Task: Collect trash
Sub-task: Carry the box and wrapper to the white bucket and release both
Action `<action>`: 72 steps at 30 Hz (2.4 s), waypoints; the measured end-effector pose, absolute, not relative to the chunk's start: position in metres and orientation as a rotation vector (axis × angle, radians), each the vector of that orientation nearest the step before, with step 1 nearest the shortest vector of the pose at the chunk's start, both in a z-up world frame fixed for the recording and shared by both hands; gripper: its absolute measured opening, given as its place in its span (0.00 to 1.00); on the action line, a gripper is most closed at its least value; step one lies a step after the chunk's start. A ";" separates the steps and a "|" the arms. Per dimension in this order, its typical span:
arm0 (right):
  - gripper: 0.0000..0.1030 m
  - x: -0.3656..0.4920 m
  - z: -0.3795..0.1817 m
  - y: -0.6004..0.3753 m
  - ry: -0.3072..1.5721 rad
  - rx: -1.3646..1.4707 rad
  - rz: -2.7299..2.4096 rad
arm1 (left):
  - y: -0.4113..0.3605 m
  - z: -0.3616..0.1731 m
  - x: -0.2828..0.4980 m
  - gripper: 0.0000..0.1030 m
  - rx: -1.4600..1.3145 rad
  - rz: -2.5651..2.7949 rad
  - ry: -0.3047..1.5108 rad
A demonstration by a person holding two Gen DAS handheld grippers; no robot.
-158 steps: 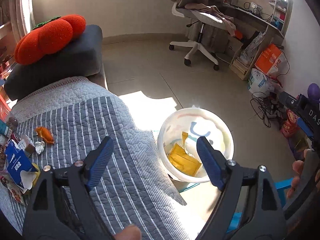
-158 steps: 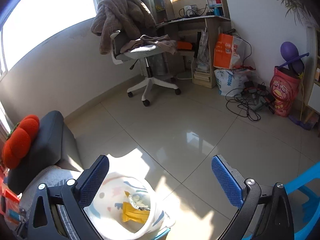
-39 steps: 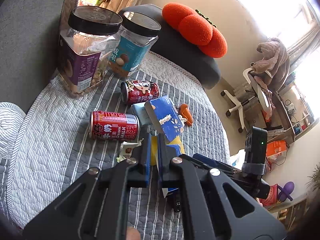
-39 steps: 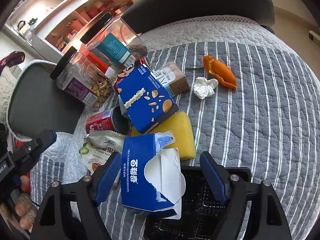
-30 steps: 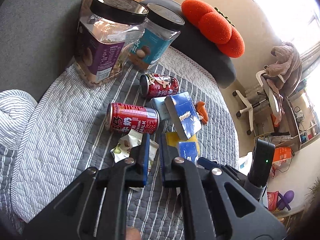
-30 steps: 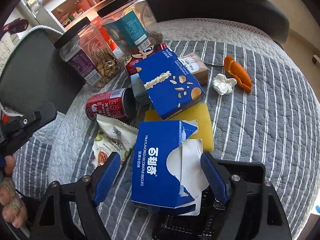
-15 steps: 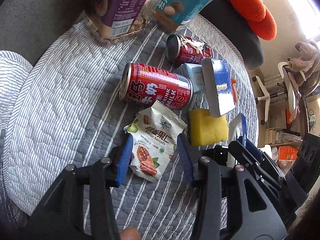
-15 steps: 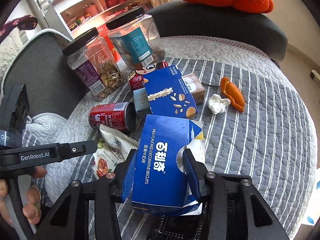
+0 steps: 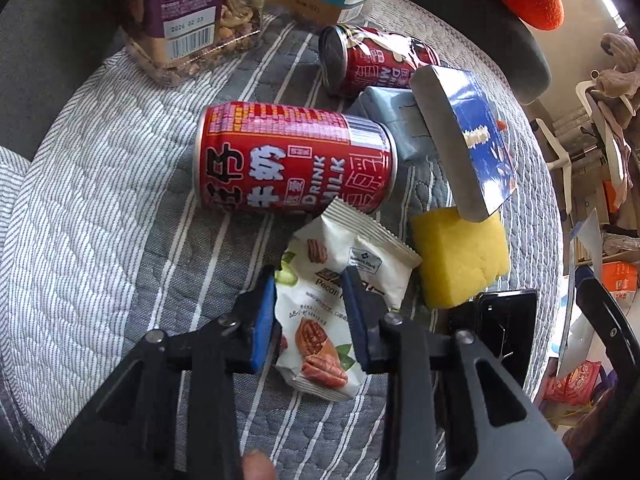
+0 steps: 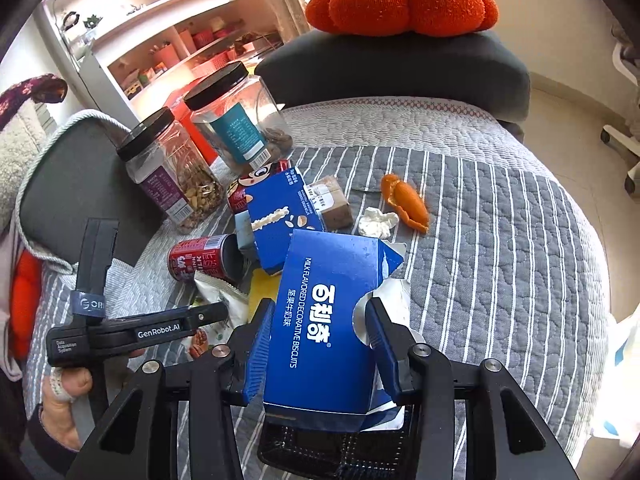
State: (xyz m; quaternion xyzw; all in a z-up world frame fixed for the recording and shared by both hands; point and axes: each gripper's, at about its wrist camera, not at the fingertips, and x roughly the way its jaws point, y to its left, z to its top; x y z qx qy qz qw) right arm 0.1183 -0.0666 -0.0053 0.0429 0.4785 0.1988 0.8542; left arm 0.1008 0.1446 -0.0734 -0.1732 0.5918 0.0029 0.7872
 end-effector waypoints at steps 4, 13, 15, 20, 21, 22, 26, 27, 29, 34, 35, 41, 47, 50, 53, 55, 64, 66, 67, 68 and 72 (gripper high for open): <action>0.46 0.119 -0.004 -0.074 1.004 0.109 0.410 | 0.142 -0.072 0.097 0.07 -0.424 -0.046 1.270; 0.46 0.119 0.000 -0.087 0.985 0.153 0.397 | 0.145 -0.037 0.085 0.02 -0.479 -0.134 1.144; 0.46 0.118 0.005 -0.088 0.966 0.157 0.400 | 0.145 -0.028 0.082 0.02 -0.470 -0.142 1.110; 0.46 0.114 0.017 -0.088 0.919 0.156 0.417 | 0.153 -0.016 0.077 0.02 -0.467 -0.124 1.043; 0.46 0.114 0.019 -0.088 0.911 0.156 0.420 | 0.153 -0.014 0.077 0.02 -0.465 -0.116 1.034; 0.46 0.113 0.020 -0.088 0.904 0.157 0.423 | 0.153 -0.012 0.076 0.02 -0.460 -0.107 1.024; 0.46 0.110 0.028 -0.089 0.876 0.158 0.428 | 0.153 -0.003 0.079 0.02 -0.456 -0.092 0.989; 0.46 0.110 0.029 -0.090 0.870 0.159 0.427 | 0.153 -0.001 0.078 0.01 -0.456 -0.091 0.981; 0.46 0.108 0.033 -0.092 0.858 0.163 0.423 | 0.153 0.003 0.077 0.02 -0.461 -0.096 0.967; 0.46 0.104 0.044 -0.105 0.822 0.171 0.402 | 0.144 0.014 0.074 0.01 -0.451 -0.118 0.937; 0.46 0.102 0.046 -0.110 0.814 0.174 0.395 | 0.141 0.015 0.074 0.02 -0.452 -0.127 0.934; 0.46 0.093 0.061 -0.148 0.762 0.201 0.328 | 0.119 0.024 0.076 0.02 -0.449 -0.179 0.922; 0.46 0.079 0.071 -0.207 0.718 0.242 0.217 | 0.082 0.028 0.079 0.02 -0.416 -0.237 0.926; 0.46 0.071 0.072 -0.243 0.695 0.269 0.137 | 0.062 0.028 0.080 0.02 -0.411 -0.275 0.932; 0.46 0.064 0.068 -0.283 0.695 0.305 0.044 | 0.039 0.027 0.082 0.01 -0.415 -0.319 0.947; 0.46 0.061 0.062 -0.310 0.704 0.342 -0.015 | 0.020 0.029 0.083 0.01 -0.410 -0.349 0.952; 0.69 0.039 0.046 -0.401 0.732 0.504 -0.162 | -0.065 0.046 0.097 0.02 -0.355 -0.482 0.958; 0.82 0.030 0.051 -0.414 0.708 0.518 -0.197 | -0.084 0.050 0.098 0.02 -0.344 -0.510 0.960; 0.85 0.025 0.055 -0.423 0.698 0.515 -0.226 | -0.094 0.052 0.099 0.01 -0.336 -0.524 0.960; 0.88 0.018 0.057 -0.428 0.688 0.501 -0.266 | -0.104 0.054 0.100 0.02 -0.329 -0.537 0.961; 1.00 -0.004 0.066 -0.450 0.663 0.414 -0.461 | -0.145 0.060 0.103 0.01 -0.304 -0.588 0.964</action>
